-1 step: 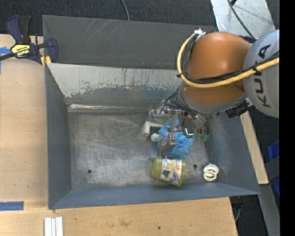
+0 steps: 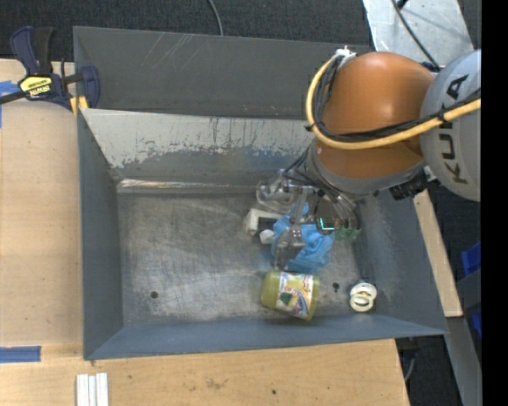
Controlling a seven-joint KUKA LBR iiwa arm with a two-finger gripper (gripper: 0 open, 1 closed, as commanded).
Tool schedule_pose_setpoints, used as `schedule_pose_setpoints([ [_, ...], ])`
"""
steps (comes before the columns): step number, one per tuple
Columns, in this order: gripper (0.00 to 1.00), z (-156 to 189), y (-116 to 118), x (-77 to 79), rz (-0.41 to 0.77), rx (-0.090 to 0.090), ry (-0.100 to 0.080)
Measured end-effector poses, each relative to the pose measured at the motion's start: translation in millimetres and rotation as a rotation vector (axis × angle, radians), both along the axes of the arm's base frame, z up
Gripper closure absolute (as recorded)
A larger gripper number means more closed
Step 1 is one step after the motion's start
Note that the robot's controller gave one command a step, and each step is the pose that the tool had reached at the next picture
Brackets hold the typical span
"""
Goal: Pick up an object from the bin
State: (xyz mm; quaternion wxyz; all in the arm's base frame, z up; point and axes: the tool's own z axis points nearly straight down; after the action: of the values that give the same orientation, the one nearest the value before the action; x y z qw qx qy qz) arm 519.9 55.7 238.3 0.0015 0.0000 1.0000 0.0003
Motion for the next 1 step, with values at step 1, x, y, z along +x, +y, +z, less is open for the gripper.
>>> schedule_pose_setpoints([
  [1,0.0,-40.1,-5.4,3.4,0.046,0.0,-0.009],
])
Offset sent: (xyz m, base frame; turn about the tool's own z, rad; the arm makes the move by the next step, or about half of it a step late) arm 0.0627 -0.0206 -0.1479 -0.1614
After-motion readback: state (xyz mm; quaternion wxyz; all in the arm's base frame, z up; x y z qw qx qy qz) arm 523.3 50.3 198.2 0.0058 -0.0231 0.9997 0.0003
